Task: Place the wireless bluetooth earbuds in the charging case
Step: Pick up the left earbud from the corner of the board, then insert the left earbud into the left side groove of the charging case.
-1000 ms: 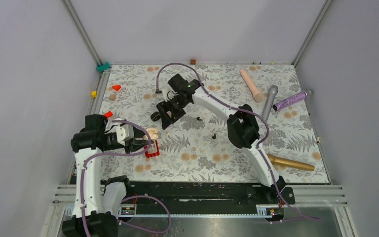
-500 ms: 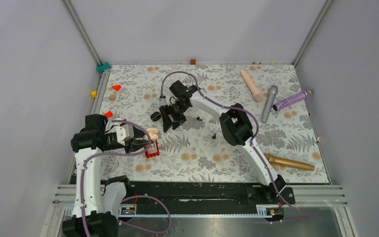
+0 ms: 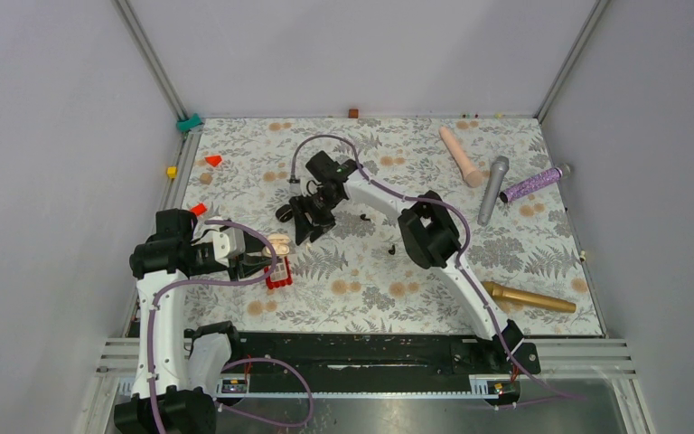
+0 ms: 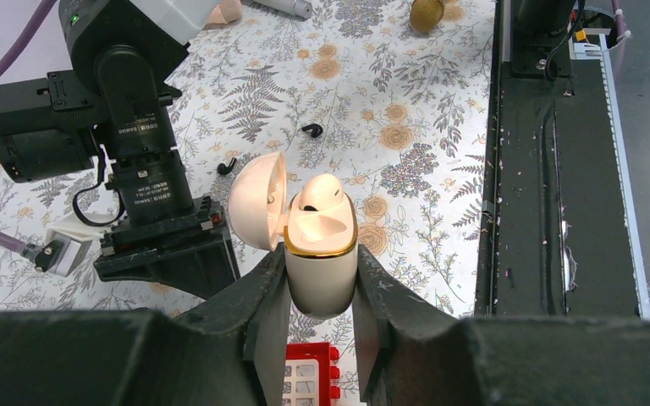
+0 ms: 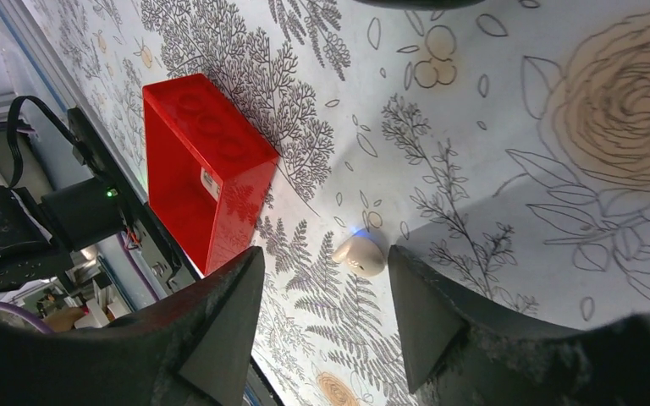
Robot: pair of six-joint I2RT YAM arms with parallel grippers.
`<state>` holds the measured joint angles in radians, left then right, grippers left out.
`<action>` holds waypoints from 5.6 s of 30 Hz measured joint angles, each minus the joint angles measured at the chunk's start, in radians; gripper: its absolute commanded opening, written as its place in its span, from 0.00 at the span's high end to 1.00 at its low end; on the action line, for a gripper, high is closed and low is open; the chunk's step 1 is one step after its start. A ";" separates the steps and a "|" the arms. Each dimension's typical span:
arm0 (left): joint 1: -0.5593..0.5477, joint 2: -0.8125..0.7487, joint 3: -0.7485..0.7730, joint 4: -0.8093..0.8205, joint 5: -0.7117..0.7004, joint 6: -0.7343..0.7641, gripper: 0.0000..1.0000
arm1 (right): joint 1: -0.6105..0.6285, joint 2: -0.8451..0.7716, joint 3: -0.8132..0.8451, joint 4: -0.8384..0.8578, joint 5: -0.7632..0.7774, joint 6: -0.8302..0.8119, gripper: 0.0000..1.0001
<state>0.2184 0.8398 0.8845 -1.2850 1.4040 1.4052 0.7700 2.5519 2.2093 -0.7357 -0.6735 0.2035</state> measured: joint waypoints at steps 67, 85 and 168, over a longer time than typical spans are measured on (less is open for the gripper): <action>0.011 0.000 0.000 0.000 0.003 0.001 1.00 | 0.113 -0.072 -0.037 -0.054 0.264 -0.100 0.85; -0.123 0.143 0.062 -0.008 -0.010 -0.011 1.00 | -0.018 -0.964 -0.618 0.063 0.520 -0.371 0.86; -0.708 0.379 -0.008 1.198 -0.496 -1.238 1.00 | 0.174 -1.184 -0.859 0.301 0.684 -0.451 0.85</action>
<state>-0.4892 1.2190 0.8764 -0.0872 0.9077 0.1677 0.9443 1.3682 1.3506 -0.4351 0.0109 -0.2470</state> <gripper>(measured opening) 0.284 0.229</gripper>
